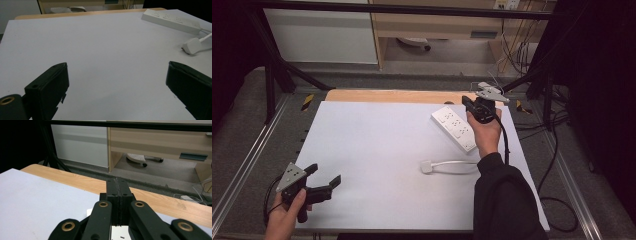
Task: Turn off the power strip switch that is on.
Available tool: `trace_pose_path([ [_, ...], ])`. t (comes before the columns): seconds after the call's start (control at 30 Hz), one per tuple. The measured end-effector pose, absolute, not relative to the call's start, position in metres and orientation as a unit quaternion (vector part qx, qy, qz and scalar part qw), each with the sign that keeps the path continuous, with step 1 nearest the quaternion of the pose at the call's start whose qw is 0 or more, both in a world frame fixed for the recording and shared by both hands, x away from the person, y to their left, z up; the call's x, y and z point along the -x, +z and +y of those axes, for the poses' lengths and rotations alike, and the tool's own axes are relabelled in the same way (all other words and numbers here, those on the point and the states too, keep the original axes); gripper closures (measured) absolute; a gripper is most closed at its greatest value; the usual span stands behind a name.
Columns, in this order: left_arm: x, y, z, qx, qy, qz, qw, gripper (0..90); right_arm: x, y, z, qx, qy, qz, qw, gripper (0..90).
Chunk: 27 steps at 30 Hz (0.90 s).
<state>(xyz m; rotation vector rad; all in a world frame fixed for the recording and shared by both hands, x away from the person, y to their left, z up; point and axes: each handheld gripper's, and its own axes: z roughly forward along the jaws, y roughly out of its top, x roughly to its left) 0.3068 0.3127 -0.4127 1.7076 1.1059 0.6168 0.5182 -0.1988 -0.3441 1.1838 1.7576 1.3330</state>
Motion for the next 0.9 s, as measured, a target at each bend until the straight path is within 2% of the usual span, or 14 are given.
trace_pose_path([
  [0.9,-0.307,-0.413,0.312,-0.706,0.251,0.452,0.485,4.6,-0.543,-0.385,-0.167,-0.446,0.455,0.714,0.292,90.0],
])
